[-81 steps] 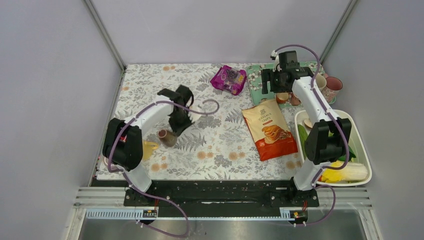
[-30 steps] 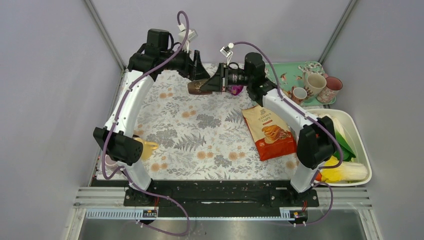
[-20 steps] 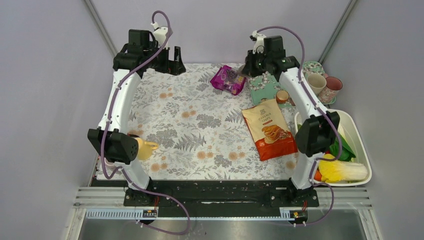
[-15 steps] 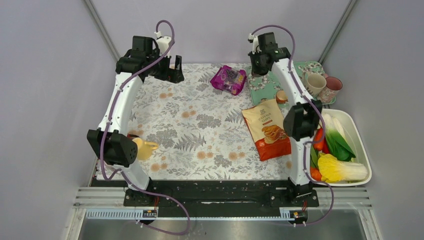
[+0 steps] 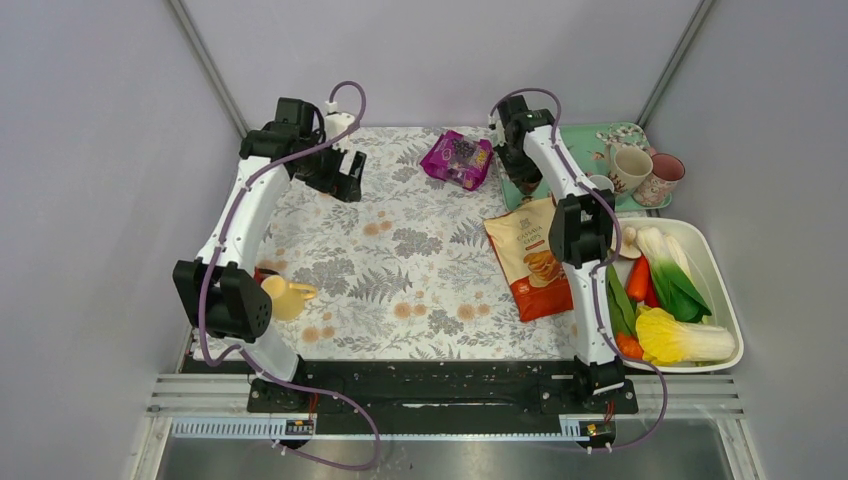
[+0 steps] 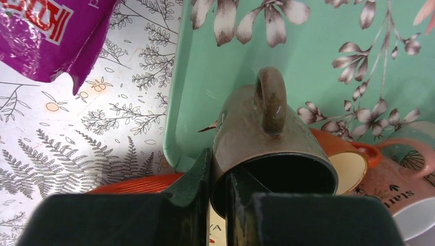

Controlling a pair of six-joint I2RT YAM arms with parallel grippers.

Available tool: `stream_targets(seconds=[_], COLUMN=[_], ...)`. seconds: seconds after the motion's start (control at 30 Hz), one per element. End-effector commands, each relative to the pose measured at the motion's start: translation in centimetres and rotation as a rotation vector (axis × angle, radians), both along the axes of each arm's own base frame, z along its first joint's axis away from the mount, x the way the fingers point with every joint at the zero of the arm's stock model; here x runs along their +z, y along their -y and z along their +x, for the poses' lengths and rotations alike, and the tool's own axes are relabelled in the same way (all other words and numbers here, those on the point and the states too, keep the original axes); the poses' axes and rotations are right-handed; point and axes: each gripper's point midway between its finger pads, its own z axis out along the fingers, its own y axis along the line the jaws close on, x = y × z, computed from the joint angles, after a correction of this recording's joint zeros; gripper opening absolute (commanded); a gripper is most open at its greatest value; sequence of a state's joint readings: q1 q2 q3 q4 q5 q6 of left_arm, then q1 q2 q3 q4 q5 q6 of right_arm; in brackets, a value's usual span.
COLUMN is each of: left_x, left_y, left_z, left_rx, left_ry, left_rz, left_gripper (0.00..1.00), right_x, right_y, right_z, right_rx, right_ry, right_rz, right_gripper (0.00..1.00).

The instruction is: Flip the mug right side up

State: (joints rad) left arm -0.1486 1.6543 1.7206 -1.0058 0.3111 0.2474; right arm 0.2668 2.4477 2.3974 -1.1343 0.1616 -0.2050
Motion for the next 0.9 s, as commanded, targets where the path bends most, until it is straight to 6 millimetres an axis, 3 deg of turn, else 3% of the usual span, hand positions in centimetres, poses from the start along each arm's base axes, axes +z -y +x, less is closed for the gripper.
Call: stream_targets(seconds=[0.0, 0.17, 0.33, 0.5, 0.7, 0.87], left_x=[-0.6, -3.7, -6.7, -9.9, -12.2, -14.2], left_y=[-0.9, -1.9, -4.3, -7.3, -8.3, -9.3], left_z=[-1.6, -4.3, -7.3, -9.2, -11.8, -13.6], left_rx=[-0.094, -0.253, -0.446, -0.606, -0.769, -0.806], left_ry=[-0.018, -0.145, -0.255, -0.313, -0.404, -0.484], left_rz=[0.085, 0.177, 0.320, 0.484, 0.526, 0.587], left_gripper=[0.99, 0.99, 0.99, 0.99, 0.92, 0.86], right_x=[-0.2, -0.9, 0.2, 4.5, 10.3, 13.3], right_y=[-0.8, -1.9, -1.7, -1.6, -1.5, -1.0], right_z=[0.1, 0.6, 0.5, 0.7, 0.1, -0.9], right_rx=[0.033, 0.046, 0.041, 0.046, 0.053, 0.046], right_ry=[-0.002, -0.007, 0.010, 0.096, 0.203, 0.254], right_rz=[0.005, 0.058, 0.053, 0.065, 0.093, 0.091], right_gripper=[0.00, 0.02, 0.47, 0.74, 0.98, 1.00])
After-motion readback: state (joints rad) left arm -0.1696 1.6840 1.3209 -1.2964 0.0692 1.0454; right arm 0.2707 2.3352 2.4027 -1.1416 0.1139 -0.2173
